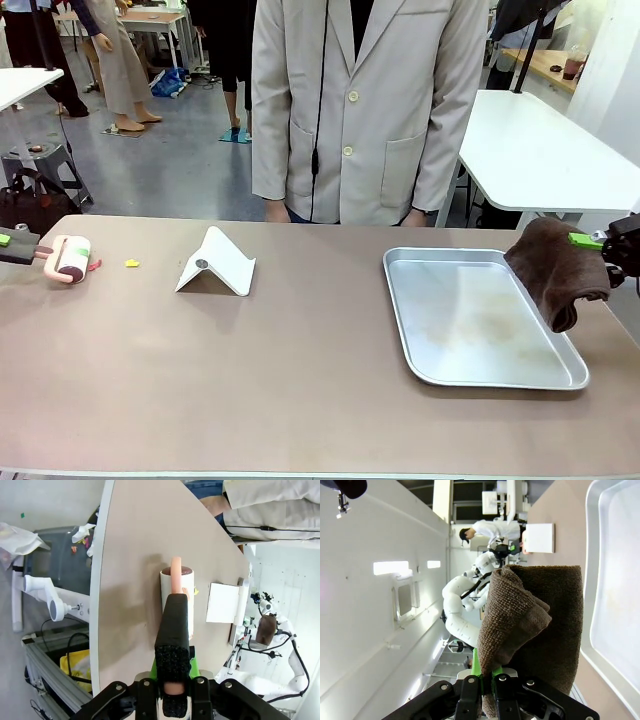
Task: Clean the surface of the table.
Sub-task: Clean the area not pointed to by the person.
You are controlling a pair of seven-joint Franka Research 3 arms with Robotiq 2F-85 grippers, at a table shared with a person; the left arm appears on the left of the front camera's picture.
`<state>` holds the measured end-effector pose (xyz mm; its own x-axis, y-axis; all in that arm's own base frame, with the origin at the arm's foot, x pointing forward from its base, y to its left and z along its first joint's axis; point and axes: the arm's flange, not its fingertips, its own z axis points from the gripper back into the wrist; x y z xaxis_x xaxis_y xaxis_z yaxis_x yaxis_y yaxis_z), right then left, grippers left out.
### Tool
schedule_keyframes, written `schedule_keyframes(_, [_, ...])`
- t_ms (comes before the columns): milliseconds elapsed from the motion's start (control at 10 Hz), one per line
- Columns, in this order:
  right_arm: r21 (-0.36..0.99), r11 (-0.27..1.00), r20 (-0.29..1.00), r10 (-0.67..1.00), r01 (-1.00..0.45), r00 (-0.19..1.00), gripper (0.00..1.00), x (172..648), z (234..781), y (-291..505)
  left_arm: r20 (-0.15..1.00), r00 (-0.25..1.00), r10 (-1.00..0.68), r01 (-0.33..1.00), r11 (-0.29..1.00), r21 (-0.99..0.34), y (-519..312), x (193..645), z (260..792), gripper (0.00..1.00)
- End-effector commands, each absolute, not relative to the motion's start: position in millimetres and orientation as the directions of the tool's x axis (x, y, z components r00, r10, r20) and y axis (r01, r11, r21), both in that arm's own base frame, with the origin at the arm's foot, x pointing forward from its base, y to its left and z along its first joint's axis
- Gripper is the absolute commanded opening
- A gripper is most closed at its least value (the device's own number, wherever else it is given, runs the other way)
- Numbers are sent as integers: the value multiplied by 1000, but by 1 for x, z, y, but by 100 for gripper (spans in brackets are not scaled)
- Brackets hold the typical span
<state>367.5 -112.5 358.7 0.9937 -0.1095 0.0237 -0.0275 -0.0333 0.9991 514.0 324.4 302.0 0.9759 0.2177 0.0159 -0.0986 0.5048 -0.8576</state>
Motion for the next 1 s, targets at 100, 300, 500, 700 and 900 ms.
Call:
schedule_keyframes(100, [998, -48, 37, -124, -43, 992, 0, 370, 363, -113, -44, 978, 203, -149, 538, -830, 314, 524, 294, 4])
schedule_keyframes(300, [998, -48, 37, -124, -43, 992, 0, 370, 363, -113, -81, 979, 187, -172, 548, -819, 299, 537, 292, 4])
schedule_keyframes(500, [998, -48, 37, -124, -43, 992, 0, 370, 363, -113, -108, 981, 161, -181, 563, -807, 287, 555, 298, 4])
schedule_keyframes(700, [998, -48, 37, -124, -43, 992, 0, 370, 363, -113, -138, 984, 116, -180, 578, -796, 274, 569, 299, 4])
schedule_keyframes(900, [998, -48, 37, -124, -43, 992, 0, 370, 363, -113, -148, 985, 91, -172, 596, -784, 255, 577, 300, 4])
